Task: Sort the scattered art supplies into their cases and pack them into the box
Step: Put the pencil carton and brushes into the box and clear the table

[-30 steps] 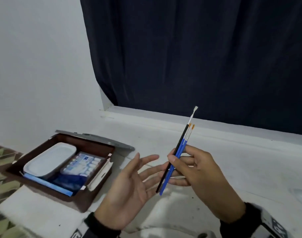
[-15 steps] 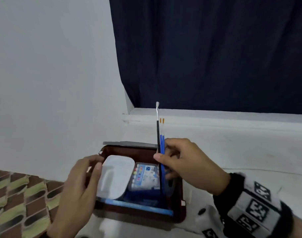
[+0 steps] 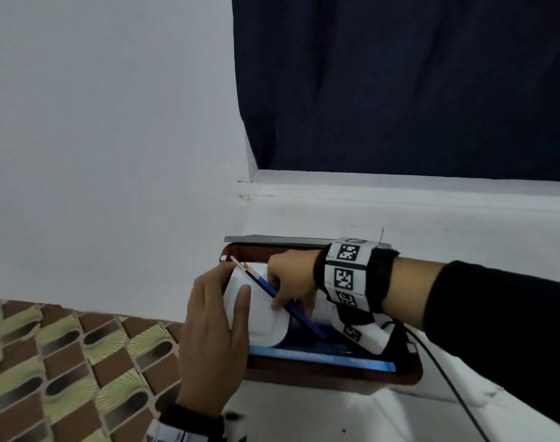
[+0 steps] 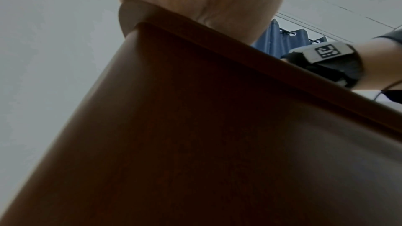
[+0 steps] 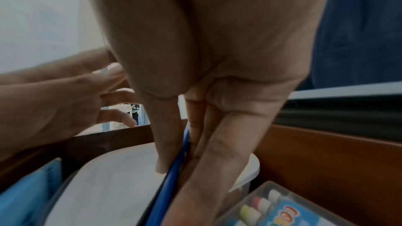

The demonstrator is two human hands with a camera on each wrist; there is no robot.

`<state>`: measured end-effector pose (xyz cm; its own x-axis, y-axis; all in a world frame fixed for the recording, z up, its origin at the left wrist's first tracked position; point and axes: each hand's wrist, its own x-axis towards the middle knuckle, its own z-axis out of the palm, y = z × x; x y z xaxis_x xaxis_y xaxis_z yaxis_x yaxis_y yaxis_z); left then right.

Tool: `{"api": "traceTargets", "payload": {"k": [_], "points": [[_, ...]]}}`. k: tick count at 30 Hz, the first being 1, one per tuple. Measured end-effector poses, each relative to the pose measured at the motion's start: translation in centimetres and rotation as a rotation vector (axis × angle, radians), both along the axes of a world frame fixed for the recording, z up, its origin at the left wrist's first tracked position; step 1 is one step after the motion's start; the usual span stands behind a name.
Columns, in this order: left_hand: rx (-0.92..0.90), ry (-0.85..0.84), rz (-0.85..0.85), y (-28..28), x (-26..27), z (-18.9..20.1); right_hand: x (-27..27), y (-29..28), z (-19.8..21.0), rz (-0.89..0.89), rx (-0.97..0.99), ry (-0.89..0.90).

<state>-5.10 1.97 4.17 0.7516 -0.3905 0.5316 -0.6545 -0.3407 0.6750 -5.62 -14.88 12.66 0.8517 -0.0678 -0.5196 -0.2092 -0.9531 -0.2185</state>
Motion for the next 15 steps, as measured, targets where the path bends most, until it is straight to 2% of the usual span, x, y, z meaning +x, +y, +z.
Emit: {"api": "traceTargets", "payload": {"k": [6,10,15], "points": [[0.139,-0.066,0.008,-0.1,-0.1,0.1,1.8,0.8,-1.0,-0.103,0.095,0.121],[0.154,-0.061,0.015,-0.2,-0.2,0.3,1.2,1.3,-0.2,-0.066,0.021,-0.041],[0.155,-0.063,-0.007,-0.1,-0.5,0.4,0.0,1.2,0.3,-0.108,0.132,-0.055]]}}
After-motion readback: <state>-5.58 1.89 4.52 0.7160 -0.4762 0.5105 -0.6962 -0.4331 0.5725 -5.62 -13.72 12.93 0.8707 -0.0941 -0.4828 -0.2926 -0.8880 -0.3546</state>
